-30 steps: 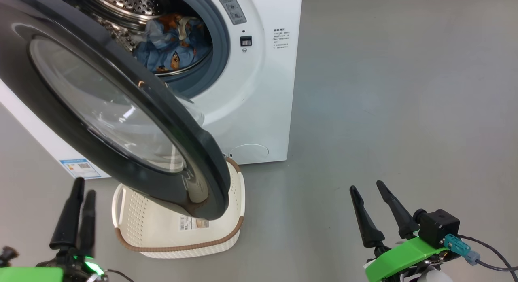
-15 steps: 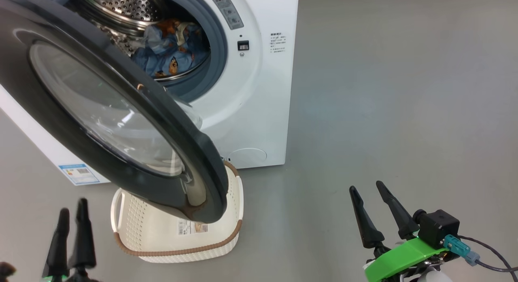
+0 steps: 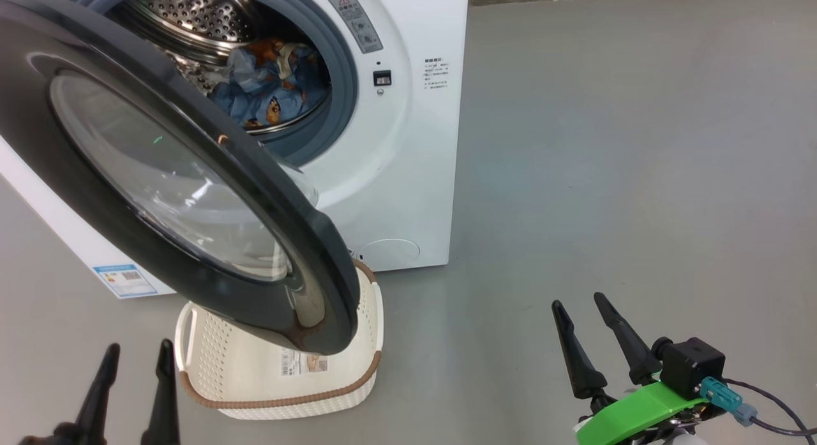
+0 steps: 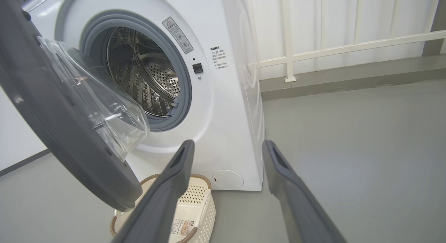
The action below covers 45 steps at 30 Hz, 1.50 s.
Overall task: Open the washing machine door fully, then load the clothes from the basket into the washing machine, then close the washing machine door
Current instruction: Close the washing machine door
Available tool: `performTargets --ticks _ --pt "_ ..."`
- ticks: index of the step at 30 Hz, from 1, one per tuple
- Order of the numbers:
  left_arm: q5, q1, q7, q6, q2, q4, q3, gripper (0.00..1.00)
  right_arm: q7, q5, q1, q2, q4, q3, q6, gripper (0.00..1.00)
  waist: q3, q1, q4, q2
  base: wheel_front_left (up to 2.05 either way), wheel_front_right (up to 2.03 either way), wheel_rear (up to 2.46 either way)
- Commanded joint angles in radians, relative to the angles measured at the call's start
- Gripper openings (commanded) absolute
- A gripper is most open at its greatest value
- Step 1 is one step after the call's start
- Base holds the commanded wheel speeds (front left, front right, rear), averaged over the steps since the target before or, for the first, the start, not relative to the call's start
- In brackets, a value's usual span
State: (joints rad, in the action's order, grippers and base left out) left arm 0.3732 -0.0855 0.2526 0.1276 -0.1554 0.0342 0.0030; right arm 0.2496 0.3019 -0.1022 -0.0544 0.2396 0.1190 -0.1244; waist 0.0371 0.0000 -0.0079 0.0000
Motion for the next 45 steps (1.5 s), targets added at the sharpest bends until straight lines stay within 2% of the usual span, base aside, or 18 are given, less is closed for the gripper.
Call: performTargets --ticks 1,9,15,42,43,44,45 --pt "-0.02 0.014 0.009 0.003 -0.01 -0.027 0.04 1.0 0.012 -0.007 -0.009 0.004 -0.025 0.026 -0.006 1.0 0.0 0.0 0.001 0.0 0.0 0.0 0.0" --pt "-0.126 -0.008 0.009 0.003 0.037 0.014 0.076 1.0 0.012 -0.006 -0.011 0.004 -0.026 0.03 -0.006 1.0 -0.001 0.0 0.004 0.0 0.0 0.0 0.0" --pt "-0.16 -0.008 0.009 0.003 0.057 0.035 0.093 1.0 0.012 -0.006 -0.012 0.004 -0.024 0.03 -0.006 1.0 0.001 0.0 0.002 0.0 0.0 0.0 0.0" --pt "-0.167 -0.021 0.009 0.003 0.077 0.025 0.098 1.0 0.012 -0.008 -0.01 0.004 -0.029 0.024 -0.006 1.0 0.005 0.0 0.003 0.0 0.0 0.0 0.0" --pt "-0.166 -0.021 0.009 0.003 0.078 0.023 0.098 1.0 0.012 -0.008 -0.01 0.004 -0.028 0.024 -0.006 0.97 0.006 0.0 0.004 0.0 0.0 0.0 0.0" --pt "-0.166 -0.021 0.009 0.003 0.078 0.021 0.098 1.0 0.012 -0.008 -0.01 0.004 -0.027 0.024 -0.006 0.4 0.007 0.0 0.004 0.0 0.0 0.0 0.0" --pt "-0.166 -0.02 0.009 0.003 0.079 0.02 0.098 1.0 0.012 -0.009 -0.011 0.004 -0.026 0.022 -0.006 0.0 0.008 0.0 0.004 0.0 0.0 0.0 0.0"
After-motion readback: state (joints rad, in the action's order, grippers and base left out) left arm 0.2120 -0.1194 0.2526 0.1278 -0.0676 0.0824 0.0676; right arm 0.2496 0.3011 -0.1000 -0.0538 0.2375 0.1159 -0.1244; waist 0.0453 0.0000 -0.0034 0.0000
